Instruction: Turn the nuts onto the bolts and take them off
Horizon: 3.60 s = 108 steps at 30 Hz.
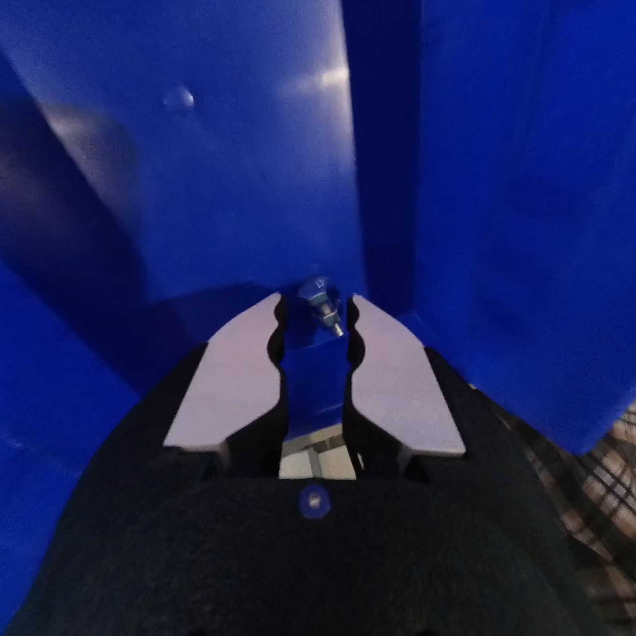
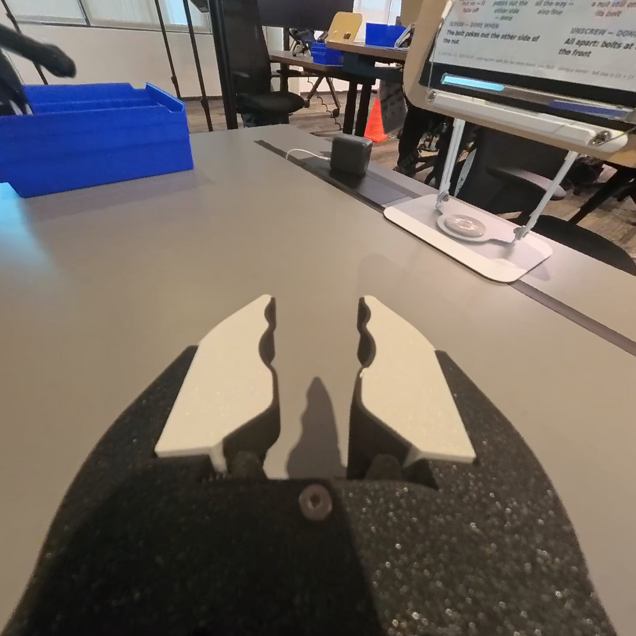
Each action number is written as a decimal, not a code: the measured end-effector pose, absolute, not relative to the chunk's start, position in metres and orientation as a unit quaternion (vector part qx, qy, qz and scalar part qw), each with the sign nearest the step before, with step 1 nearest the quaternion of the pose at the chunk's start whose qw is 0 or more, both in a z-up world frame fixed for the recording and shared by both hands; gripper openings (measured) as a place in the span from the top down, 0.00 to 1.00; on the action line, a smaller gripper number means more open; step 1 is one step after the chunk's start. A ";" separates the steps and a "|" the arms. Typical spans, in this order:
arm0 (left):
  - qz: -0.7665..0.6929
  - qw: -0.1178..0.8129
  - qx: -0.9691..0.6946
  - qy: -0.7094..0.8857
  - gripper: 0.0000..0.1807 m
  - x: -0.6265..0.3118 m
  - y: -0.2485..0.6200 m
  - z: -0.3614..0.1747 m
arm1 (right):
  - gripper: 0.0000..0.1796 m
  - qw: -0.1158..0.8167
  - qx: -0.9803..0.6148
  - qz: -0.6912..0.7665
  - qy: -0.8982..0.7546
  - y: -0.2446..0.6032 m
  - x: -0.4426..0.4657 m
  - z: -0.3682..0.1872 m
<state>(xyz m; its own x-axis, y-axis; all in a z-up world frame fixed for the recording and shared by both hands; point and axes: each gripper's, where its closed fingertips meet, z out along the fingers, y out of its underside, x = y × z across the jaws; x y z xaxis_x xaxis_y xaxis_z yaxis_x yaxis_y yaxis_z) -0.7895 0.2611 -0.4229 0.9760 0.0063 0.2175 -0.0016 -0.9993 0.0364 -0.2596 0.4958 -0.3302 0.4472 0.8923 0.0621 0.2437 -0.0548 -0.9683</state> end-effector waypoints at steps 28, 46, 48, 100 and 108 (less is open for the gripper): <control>0.059 -0.142 0.892 -0.425 0.90 -0.582 0.429 -0.291 | 0.78 0.570 -0.649 0.311 -0.398 0.503 -0.241 -0.311; 0.072 -0.049 0.696 -0.713 0.90 -0.357 0.465 -0.435 | 0.80 0.579 -0.672 0.328 -0.324 0.528 -0.195 -0.312; 0.076 -0.060 0.695 -0.712 0.90 -0.355 0.467 -0.435 | 0.80 0.580 -0.672 0.323 -0.328 0.528 -0.196 -0.312; 0.585 -0.512 0.592 -0.213 0.76 -0.416 0.484 -0.254 | 0.90 0.467 -0.540 0.610 -0.345 0.476 -0.354 -0.280; 0.655 -0.483 0.538 -0.219 0.83 -0.355 0.484 -0.232 | 0.90 0.536 -0.463 0.633 -0.314 0.465 -0.346 -0.258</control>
<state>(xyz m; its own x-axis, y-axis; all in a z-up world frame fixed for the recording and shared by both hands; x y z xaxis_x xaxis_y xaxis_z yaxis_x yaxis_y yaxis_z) -0.3550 0.4840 -0.2320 0.0468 -0.8688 0.4930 0.3968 -0.4367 -0.8074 -0.3456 0.4651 -0.2579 0.0029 0.9684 -0.2493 -0.3879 -0.2287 -0.8929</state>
